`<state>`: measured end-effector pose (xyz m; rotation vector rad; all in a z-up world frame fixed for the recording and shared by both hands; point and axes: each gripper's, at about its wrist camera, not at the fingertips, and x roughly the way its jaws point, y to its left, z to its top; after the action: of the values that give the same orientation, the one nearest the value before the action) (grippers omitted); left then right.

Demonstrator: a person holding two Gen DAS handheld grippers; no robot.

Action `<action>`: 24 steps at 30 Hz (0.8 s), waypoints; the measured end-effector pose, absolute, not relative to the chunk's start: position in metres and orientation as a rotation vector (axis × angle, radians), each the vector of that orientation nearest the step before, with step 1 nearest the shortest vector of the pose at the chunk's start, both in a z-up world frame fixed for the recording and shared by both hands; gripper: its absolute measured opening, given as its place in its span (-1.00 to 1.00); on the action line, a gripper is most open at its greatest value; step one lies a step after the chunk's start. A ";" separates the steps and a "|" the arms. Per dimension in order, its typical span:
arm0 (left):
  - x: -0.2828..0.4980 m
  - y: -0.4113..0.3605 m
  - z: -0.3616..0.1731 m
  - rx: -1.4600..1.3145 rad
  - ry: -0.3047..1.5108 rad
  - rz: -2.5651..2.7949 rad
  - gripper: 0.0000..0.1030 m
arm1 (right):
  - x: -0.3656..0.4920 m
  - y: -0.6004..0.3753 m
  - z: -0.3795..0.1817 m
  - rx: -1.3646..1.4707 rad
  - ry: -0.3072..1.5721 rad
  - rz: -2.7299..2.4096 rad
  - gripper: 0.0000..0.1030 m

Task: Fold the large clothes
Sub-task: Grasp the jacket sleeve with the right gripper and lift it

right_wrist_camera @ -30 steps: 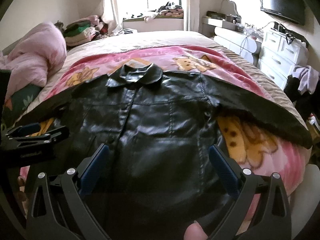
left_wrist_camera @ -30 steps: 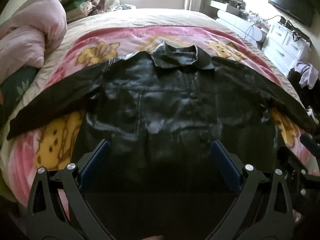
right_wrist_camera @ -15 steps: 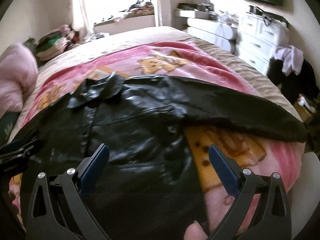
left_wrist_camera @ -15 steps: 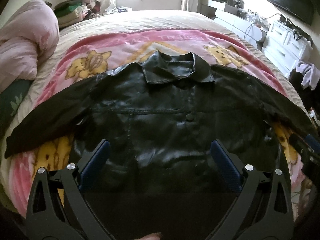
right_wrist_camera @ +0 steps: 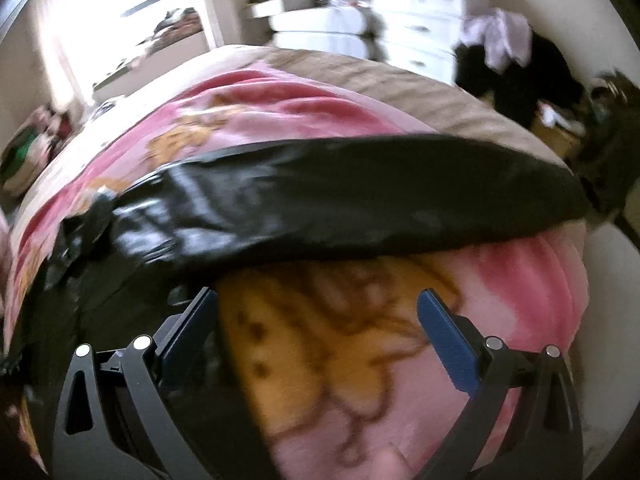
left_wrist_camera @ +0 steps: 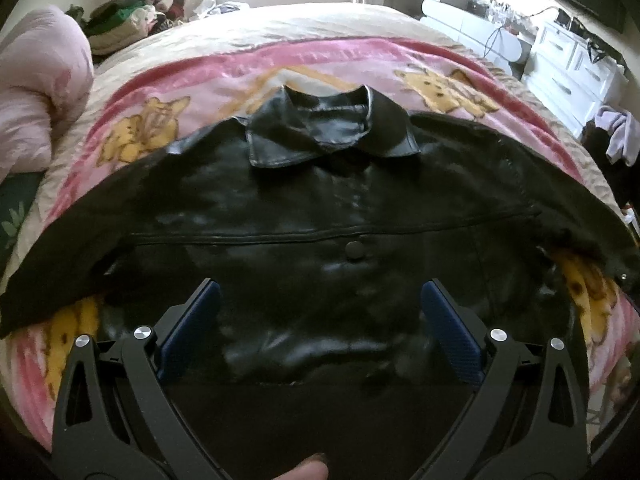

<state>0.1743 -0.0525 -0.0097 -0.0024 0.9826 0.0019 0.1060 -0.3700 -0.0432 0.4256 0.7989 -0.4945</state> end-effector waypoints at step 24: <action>0.225 -0.104 -0.031 -0.003 1.019 -0.059 0.82 | 0.094 -0.546 -0.091 0.935 0.647 -0.726 0.92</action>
<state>0.2252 -0.1040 -0.0305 -0.0027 1.0193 -0.0585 0.0944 -0.5463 -0.0907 0.9350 0.6471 -0.7264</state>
